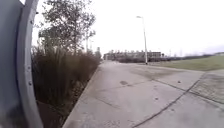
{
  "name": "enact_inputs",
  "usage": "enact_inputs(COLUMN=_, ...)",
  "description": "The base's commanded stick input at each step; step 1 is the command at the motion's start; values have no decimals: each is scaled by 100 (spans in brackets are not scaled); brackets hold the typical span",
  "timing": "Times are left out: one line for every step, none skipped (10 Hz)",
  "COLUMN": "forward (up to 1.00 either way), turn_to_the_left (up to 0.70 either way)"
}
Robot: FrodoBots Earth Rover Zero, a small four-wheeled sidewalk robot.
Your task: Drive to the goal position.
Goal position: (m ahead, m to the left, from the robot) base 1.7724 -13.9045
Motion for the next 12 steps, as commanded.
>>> enact_inputs(forward=0, turn_to_the_left=-70)
enact_inputs(forward=0, turn_to_the_left=-70)
enact_inputs(forward=0, turn_to_the_left=-70)
enact_inputs(forward=0, turn_to_the_left=-70)
enact_inputs(forward=0, turn_to_the_left=-70)
enact_inputs(forward=0, turn_to_the_left=-70)
enact_inputs(forward=0, turn_to_the_left=-70)
enact_inputs(forward=0, turn_to_the_left=-70)
enact_inputs(forward=0, turn_to_the_left=-70)
enact_inputs(forward=0, turn_to_the_left=-70)
enact_inputs(forward=0, turn_to_the_left=-70)
enact_inputs(forward=0, turn_to_the_left=-70)
